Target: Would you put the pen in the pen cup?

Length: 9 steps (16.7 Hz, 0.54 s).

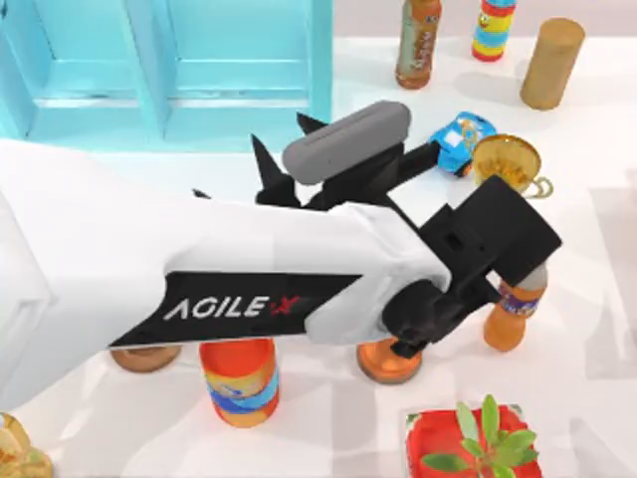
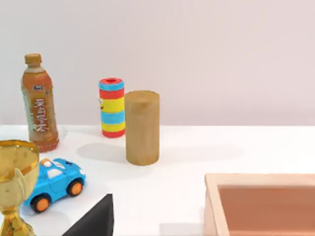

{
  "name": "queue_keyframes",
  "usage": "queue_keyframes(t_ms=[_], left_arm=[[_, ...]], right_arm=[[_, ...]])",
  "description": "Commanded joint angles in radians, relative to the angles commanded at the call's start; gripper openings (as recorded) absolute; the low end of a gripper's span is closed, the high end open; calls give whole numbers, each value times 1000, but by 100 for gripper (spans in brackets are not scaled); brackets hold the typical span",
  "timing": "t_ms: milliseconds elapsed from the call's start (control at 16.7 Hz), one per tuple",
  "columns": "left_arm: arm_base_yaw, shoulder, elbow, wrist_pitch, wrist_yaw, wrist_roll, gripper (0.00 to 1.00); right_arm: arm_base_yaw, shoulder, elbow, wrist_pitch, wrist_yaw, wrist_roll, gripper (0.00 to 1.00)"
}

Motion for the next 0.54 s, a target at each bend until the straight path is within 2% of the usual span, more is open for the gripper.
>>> queue_keyframes(t_ms=[180,540], left_arm=[[0,0,0,0,0,0,98],[0,0,0,0,0,0,100]], right_arm=[[0,0,0,0,0,0,100],[0,0,0,0,0,0,100]])
